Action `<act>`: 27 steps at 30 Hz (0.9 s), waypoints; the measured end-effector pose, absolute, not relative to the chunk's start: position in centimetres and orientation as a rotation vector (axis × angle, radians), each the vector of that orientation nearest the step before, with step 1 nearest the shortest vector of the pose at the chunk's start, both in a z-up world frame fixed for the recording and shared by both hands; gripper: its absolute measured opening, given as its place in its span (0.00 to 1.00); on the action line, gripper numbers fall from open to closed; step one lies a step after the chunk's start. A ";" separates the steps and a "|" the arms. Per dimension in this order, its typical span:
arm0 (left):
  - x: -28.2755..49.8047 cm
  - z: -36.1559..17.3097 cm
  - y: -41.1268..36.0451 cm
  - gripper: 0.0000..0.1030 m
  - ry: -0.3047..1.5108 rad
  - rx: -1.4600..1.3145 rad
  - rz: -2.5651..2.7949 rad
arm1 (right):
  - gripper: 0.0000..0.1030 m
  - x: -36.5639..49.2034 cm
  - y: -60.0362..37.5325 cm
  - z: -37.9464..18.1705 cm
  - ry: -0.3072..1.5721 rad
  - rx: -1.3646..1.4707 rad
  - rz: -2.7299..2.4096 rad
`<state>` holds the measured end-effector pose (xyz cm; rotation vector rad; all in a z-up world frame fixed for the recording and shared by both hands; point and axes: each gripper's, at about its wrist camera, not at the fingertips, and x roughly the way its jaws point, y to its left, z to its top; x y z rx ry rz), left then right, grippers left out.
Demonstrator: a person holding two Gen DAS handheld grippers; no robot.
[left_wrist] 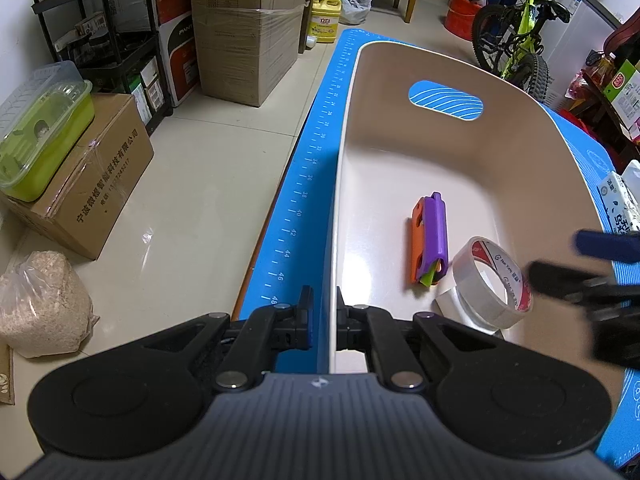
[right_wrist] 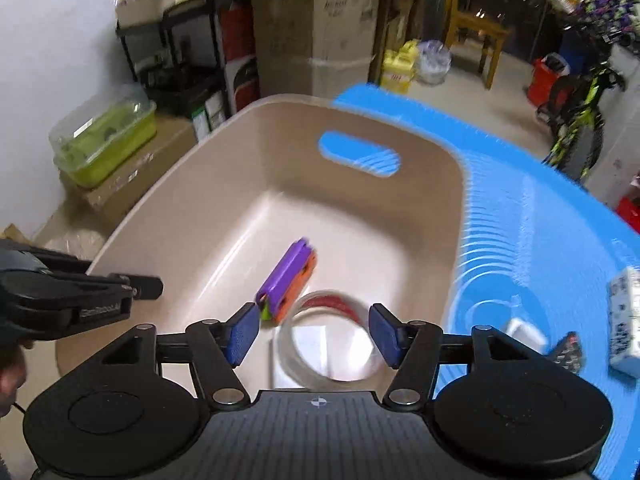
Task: Organize rigid objects
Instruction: 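Carry the tape roll into the basket and open the right gripper, then move the right tool back and grasp the green round tin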
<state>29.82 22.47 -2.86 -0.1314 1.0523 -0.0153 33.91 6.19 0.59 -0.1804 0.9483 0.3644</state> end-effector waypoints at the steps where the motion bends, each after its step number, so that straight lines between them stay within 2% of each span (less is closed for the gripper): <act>1: 29.8 -2.9 22.5 0.11 1.052 -0.133 -0.017 | 0.68 33.7 5.6 1.2 0.934 -0.172 0.359; 10: 29.9 -2.9 22.6 0.11 1.052 -0.134 -0.019 | 0.75 30.5 -4.4 4.1 0.795 -0.083 0.176; 19: 29.9 -2.9 22.7 0.11 1.051 -0.126 -0.014 | 0.75 29.1 -12.7 0.5 0.862 -0.013 -0.010; 27: 29.8 -2.9 22.5 0.11 1.050 -0.114 -0.008 | 0.75 28.4 -13.4 -4.3 0.942 0.068 -0.014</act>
